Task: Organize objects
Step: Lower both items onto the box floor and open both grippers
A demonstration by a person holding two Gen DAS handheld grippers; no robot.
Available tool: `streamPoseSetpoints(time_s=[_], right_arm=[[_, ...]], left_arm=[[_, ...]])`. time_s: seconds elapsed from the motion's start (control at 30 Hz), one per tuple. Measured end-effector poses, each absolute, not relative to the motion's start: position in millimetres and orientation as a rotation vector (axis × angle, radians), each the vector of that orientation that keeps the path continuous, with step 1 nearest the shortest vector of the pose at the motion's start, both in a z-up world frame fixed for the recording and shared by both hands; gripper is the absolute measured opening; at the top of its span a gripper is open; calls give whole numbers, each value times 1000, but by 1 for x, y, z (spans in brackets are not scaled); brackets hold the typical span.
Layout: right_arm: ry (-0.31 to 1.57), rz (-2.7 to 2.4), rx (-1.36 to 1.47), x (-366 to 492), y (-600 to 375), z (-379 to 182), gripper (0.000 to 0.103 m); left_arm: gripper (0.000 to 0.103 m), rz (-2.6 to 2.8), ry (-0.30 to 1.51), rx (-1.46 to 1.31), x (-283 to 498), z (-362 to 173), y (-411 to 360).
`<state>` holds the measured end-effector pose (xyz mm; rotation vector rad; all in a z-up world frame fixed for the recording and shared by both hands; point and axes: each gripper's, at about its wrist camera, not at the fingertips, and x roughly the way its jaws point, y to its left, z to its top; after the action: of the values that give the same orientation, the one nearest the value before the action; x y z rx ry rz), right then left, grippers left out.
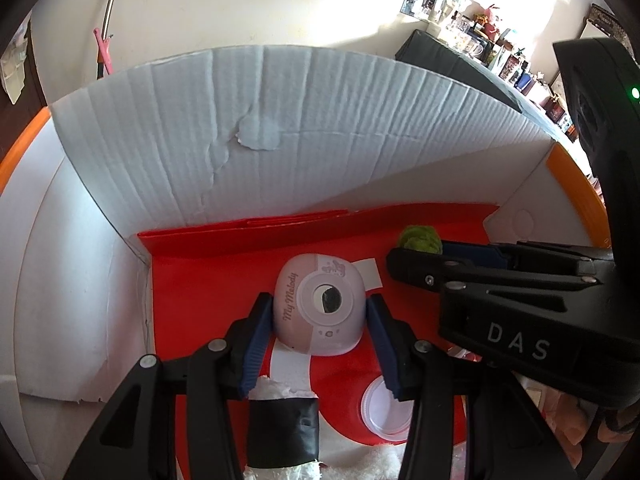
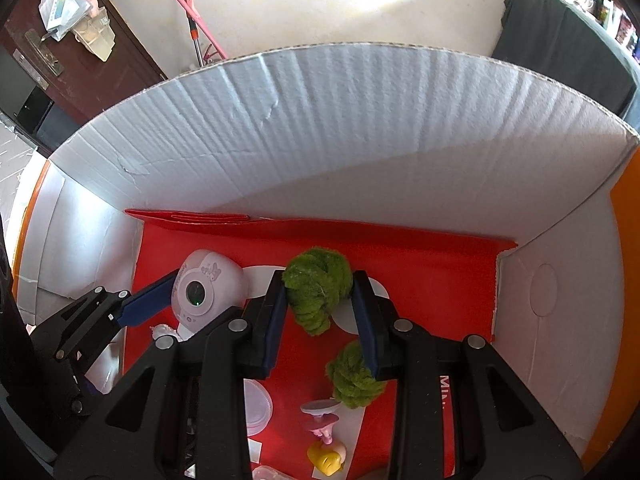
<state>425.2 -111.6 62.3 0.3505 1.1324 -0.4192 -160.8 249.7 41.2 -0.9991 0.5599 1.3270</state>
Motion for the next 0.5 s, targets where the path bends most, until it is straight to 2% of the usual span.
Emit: streamPoseSetpoints(time_s=[0.33, 0.37, 0.43, 0.5], right_arm=[[1138, -425, 346, 424, -112, 60, 33], [1139, -424, 347, 424, -111, 60, 34], [1137, -421, 347, 425, -110, 61, 49], [1131, -428, 331, 425, -107, 62, 49]], left_arm=[[53, 1316, 556, -997, -164, 42, 245], [53, 1315, 555, -997, -164, 42, 244], [53, 1317, 553, -995, -164, 42, 244], [53, 1317, 551, -989, -164, 43, 243]])
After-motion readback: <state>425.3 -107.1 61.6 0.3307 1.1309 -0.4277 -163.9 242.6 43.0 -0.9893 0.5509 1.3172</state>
